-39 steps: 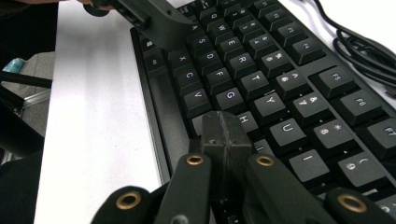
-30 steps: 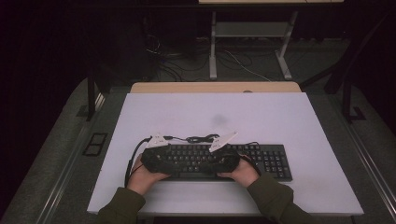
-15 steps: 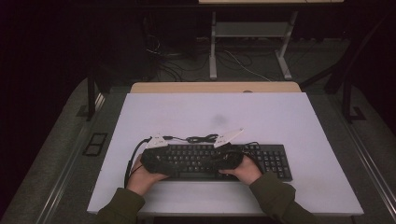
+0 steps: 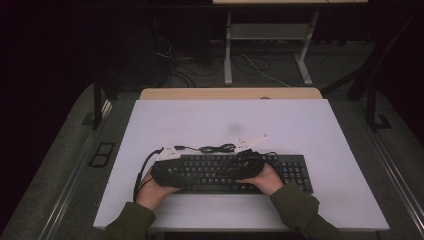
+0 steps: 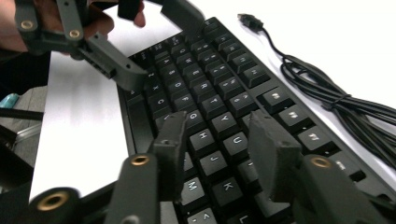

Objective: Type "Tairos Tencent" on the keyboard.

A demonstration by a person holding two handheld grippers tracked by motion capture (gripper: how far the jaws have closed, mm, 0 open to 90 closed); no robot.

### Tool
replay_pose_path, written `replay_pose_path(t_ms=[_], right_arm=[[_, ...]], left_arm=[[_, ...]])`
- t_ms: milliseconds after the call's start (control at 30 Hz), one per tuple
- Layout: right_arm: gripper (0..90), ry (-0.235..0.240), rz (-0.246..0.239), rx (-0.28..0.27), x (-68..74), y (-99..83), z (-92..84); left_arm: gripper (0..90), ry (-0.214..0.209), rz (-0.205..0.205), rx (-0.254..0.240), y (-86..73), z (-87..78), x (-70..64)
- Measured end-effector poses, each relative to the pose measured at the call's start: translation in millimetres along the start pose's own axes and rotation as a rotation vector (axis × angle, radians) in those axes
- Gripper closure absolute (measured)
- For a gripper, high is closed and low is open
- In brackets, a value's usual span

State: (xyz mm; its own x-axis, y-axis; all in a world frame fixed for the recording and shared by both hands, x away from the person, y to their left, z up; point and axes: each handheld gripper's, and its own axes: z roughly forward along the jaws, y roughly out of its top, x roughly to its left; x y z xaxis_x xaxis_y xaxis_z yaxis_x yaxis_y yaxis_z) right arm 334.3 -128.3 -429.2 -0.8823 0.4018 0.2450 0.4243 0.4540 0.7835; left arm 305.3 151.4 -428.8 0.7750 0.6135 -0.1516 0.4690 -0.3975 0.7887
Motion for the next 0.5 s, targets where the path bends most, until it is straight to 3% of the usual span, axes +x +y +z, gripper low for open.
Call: replay_pose_path(t_ms=[233,500], right_arm=[[39.6,-0.033,0.027,-0.032,-5.6,-0.7,-3.5],[33.7,-0.061,0.054,-0.051,-9.7,-2.2,-5.7]], left_arm=[[32.1,-0.032,0.012,0.01,-0.1,0.6,-2.9],[49.4,-0.063,0.025,0.024,-0.8,2.4,-6.9]])
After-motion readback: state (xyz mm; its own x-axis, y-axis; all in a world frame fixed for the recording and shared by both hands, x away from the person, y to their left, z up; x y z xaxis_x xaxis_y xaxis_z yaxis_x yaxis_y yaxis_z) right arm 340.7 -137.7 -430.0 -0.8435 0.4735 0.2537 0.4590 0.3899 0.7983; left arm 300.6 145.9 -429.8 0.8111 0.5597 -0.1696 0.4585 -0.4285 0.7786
